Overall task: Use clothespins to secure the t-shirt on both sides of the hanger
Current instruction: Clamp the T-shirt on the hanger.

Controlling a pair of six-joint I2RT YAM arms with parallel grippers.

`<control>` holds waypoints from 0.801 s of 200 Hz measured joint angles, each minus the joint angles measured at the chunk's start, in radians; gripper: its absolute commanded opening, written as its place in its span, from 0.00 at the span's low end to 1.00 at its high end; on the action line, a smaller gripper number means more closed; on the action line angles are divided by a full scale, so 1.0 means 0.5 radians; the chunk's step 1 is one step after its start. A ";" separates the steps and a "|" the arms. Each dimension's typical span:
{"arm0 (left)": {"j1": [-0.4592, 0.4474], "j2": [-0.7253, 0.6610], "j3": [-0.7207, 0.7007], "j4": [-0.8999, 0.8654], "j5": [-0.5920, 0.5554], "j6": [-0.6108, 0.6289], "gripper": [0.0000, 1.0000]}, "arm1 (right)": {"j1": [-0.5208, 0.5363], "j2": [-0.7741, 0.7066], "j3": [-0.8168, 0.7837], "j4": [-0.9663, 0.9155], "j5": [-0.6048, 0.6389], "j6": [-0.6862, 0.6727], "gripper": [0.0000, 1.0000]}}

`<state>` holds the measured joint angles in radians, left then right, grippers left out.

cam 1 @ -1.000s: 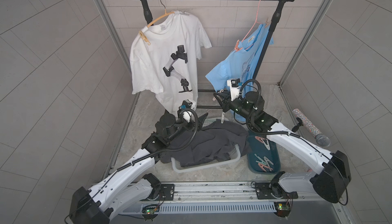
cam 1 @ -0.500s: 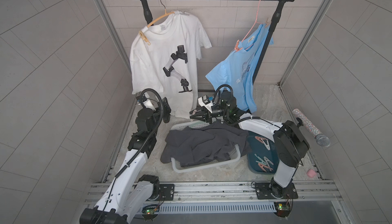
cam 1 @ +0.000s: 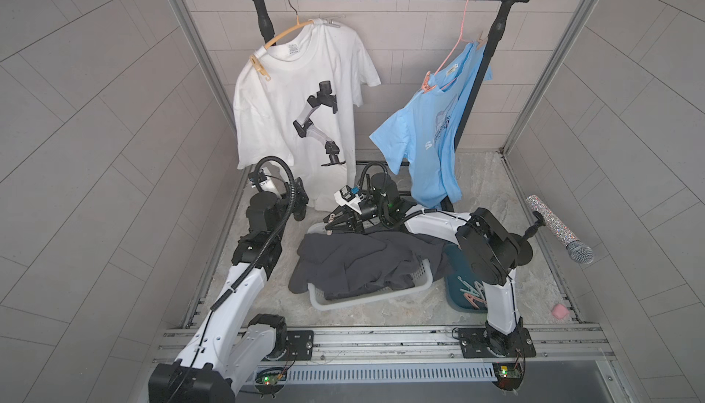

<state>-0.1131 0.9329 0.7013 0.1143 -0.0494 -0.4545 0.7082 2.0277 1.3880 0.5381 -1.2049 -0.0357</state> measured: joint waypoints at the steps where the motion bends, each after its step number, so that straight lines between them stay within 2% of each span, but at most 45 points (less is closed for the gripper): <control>1: 0.000 0.000 0.000 0.000 0.001 0.000 0.89 | -0.002 0.004 0.007 -0.011 0.003 -0.005 0.00; 38: 0.007 0.005 0.000 0.000 0.008 0.002 0.89 | -0.031 0.040 0.159 -0.339 0.137 -0.221 0.00; 117: 0.011 0.004 0.000 0.001 0.007 0.018 0.90 | 0.015 0.041 0.602 -1.817 0.454 -1.473 0.00; 160: 0.012 0.004 0.000 0.002 0.007 0.028 0.90 | 0.080 0.043 0.645 -1.990 0.460 -1.679 0.00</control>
<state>-0.1070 0.9348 0.7013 0.1150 -0.0460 -0.4404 0.7483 2.0495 1.7107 -0.4568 -0.9749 -0.8753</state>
